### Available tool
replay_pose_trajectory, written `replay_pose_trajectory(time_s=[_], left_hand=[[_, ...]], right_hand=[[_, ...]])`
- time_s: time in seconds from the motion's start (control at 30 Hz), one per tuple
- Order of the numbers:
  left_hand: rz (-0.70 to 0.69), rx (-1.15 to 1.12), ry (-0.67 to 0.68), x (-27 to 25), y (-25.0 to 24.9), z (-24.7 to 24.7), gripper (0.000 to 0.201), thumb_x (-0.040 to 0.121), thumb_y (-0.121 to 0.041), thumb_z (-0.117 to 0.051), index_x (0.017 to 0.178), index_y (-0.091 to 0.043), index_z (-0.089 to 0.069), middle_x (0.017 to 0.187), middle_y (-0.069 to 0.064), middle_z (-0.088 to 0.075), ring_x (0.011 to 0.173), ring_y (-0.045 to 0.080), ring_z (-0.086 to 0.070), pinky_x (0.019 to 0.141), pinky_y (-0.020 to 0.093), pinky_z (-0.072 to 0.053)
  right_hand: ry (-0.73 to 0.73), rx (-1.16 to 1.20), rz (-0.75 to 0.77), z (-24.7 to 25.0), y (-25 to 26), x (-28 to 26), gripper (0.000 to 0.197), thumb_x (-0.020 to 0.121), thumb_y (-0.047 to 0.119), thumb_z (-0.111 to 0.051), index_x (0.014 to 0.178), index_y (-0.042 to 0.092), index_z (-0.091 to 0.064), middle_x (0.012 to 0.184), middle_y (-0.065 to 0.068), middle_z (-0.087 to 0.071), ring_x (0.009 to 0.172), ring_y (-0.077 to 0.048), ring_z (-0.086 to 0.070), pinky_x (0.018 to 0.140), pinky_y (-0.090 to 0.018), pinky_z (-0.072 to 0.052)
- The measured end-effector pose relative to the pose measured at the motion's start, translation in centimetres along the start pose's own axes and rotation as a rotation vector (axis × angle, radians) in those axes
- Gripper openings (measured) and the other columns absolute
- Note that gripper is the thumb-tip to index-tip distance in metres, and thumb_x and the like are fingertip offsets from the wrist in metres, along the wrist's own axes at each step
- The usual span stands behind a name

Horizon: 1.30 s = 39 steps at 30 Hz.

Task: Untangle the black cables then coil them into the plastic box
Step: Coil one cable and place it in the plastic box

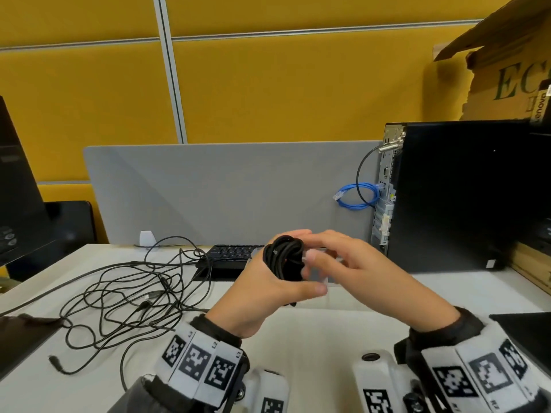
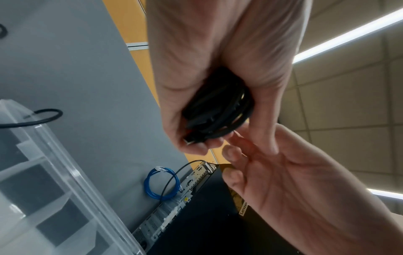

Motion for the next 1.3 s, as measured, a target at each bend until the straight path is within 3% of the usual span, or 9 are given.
replay_pose_trajectory(time_s=[0.1, 0.23, 0.47, 0.6, 0.77, 0.9, 1.0, 1.13, 1.3], left_hand=[[0.001, 0.087, 0.016, -0.2, 0.2, -0.2, 0.064, 0.066, 0.011, -0.074, 0.118, -0.021, -0.054, 0.069, -0.016, -0.061, 0.065, 0.009, -0.050, 0.056, 0.016, -0.043], [0.005, 0.182, 0.059, -1.0, 1.0, -1.0, 0.036, 0.068, 0.008, -0.072, 0.085, -0.021, -0.058, 0.071, -0.008, -0.057, 0.061, 0.008, -0.050, 0.053, 0.019, -0.042], [0.162, 0.096, 0.137, -1.3, 2.0, 1.1, 0.030, 0.069, -0.005, -0.068, 0.062, -0.033, -0.061, 0.051, -0.011, -0.050, 0.045, 0.009, -0.046, 0.044, 0.020, -0.037], [0.155, -0.022, 0.045, 1.1, 2.8, 3.3, 0.017, 0.071, -0.003, -0.067, 0.081, -0.016, -0.065, 0.058, -0.002, -0.058, 0.050, 0.013, -0.051, 0.049, 0.024, -0.041], [0.182, -0.004, -0.104, 5.4, 5.0, 7.4, 0.027, 0.089, -0.016, -0.059, 0.115, -0.010, -0.056, 0.096, 0.003, -0.065, 0.084, 0.013, -0.061, 0.082, 0.030, -0.053], [0.194, 0.676, -0.112, 6.9, 6.9, 9.6, 0.039, 0.091, -0.028, -0.057, 0.126, -0.018, -0.045, 0.105, -0.002, -0.059, 0.095, 0.011, -0.055, 0.091, 0.032, -0.045], [0.299, 1.310, -0.015, 6.4, 8.2, 11.3, 0.043, 0.091, -0.041, -0.050, 0.130, -0.029, -0.040, 0.125, -0.005, -0.052, 0.121, 0.018, -0.040, 0.102, 0.041, -0.029], [0.245, 1.194, -0.097, 5.7, 8.3, 13.1, 0.037, 0.085, -0.030, -0.063, 0.116, -0.019, -0.047, 0.113, -0.002, -0.045, 0.100, 0.013, -0.049, 0.087, 0.022, -0.039], [0.227, 1.096, -0.079, 5.0, 8.7, 13.6, 0.056, 0.086, -0.030, -0.064, 0.135, -0.018, -0.040, 0.115, -0.003, -0.048, 0.092, 0.005, -0.047, 0.081, 0.015, -0.038]], right_hand=[[0.006, 0.029, 0.032, -0.4, 0.5, -0.2, 0.036, 0.088, 0.029, -0.059, 0.119, 0.045, -0.049, 0.098, 0.016, -0.063, 0.072, -0.008, -0.058, 0.067, -0.015, -0.045], [0.033, -0.145, 0.127, -1.9, 1.0, -0.2, 0.030, 0.087, 0.025, -0.060, 0.113, 0.039, -0.058, 0.097, 0.023, -0.063, 0.085, 0.004, -0.057, 0.074, -0.010, -0.043], [0.038, 0.100, 0.127, -4.7, -0.3, 1.1, 0.034, 0.089, 0.025, -0.060, 0.116, 0.046, -0.055, 0.102, 0.018, -0.066, 0.091, -0.003, -0.060, 0.078, -0.016, -0.046], [-0.005, 0.144, 0.127, -4.9, -2.2, 5.4, 0.021, 0.089, 0.016, -0.056, 0.104, 0.029, -0.062, 0.096, 0.008, -0.068, 0.091, -0.009, -0.064, 0.084, -0.028, -0.051], [-0.082, 0.118, -0.006, -3.8, -6.3, 11.2, 0.017, 0.093, 0.015, -0.054, 0.106, 0.021, -0.063, 0.074, 0.011, -0.062, 0.055, 0.005, -0.054, 0.054, -0.011, -0.041], [-0.109, 0.000, -0.095, -4.8, -9.4, 14.1, 0.017, 0.093, 0.017, -0.053, 0.105, 0.018, -0.065, 0.083, -0.003, -0.067, 0.073, -0.017, -0.061, 0.070, -0.032, -0.054], [-0.069, -0.170, -0.143, -6.6, -11.3, 14.9, 0.021, 0.094, 0.018, -0.051, 0.110, 0.015, -0.064, 0.100, -0.007, -0.069, 0.094, -0.021, -0.062, 0.078, -0.025, -0.046], [-0.005, -0.210, -0.198, -9.4, -12.3, 15.2, 0.026, 0.094, 0.020, -0.051, 0.117, 0.014, -0.061, 0.109, -0.010, -0.067, 0.102, -0.024, -0.061, 0.084, -0.028, -0.046], [0.032, -0.227, -0.197, -11.2, -11.5, 15.5, 0.028, 0.095, 0.018, -0.051, 0.121, 0.013, -0.059, 0.114, -0.011, -0.066, 0.106, -0.024, -0.060, 0.090, -0.029, -0.045]])
Point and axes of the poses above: each hand's wrist, its own x-axis towards the middle knuckle, its own z-axis out of the back of the hand, y = z × x, the point moved 6 cm from there along x, towards the middle knuckle
